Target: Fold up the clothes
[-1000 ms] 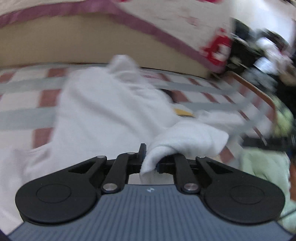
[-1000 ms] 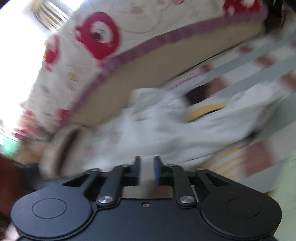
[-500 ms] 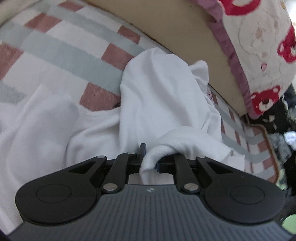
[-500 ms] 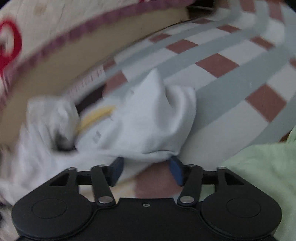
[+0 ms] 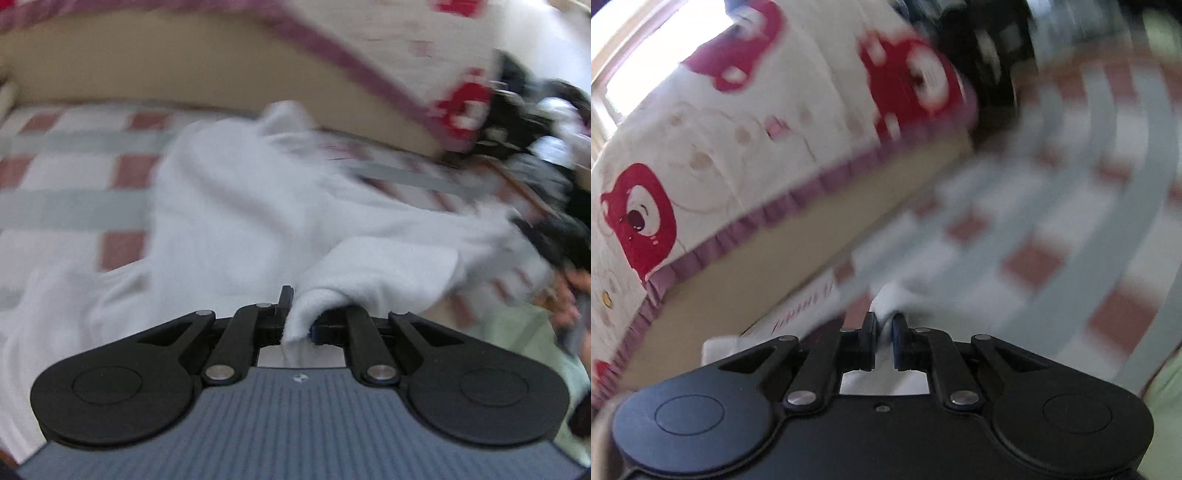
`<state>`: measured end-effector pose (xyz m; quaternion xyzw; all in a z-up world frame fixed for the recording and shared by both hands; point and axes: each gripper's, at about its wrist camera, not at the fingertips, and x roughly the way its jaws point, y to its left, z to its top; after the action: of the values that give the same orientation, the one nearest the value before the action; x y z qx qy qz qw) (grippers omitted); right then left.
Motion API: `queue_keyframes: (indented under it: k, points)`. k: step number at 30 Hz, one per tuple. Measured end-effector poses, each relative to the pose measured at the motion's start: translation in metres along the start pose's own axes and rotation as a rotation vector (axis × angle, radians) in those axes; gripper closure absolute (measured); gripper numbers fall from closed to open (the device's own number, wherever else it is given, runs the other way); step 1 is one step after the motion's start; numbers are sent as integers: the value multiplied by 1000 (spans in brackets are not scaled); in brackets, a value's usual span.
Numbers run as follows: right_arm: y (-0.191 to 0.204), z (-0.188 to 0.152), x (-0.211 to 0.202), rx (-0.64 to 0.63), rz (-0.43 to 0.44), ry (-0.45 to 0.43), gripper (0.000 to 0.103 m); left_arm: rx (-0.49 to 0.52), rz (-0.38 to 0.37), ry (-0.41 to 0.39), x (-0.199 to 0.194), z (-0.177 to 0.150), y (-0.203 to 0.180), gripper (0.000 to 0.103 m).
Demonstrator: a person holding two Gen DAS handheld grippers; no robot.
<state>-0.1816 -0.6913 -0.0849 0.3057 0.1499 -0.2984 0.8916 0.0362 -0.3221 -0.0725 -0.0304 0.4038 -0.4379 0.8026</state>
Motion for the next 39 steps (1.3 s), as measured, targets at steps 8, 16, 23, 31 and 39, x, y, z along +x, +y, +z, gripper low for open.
queue_keyframes:
  k: [8, 16, 23, 31, 39]
  points:
    - [36, 92, -81, -271, -169, -165, 93, 0, -234, 47, -13, -2, -39, 95]
    - [-54, 105, 80, -264, -164, 249, 74, 50, -33, 149, 45, -43, -41, 95]
    - [-90, 57, 47, -135, -167, 205, 57, 54, 10, 150, 45, -41, -36, 95]
    - [-71, -7, 24, -82, -114, 322, 49, -74, 111, -136, 11, -1, -5, 95]
    - [-119, 13, 50, 132, -213, 236, 46, -162, 230, -9, 32, -15, 21, 95]
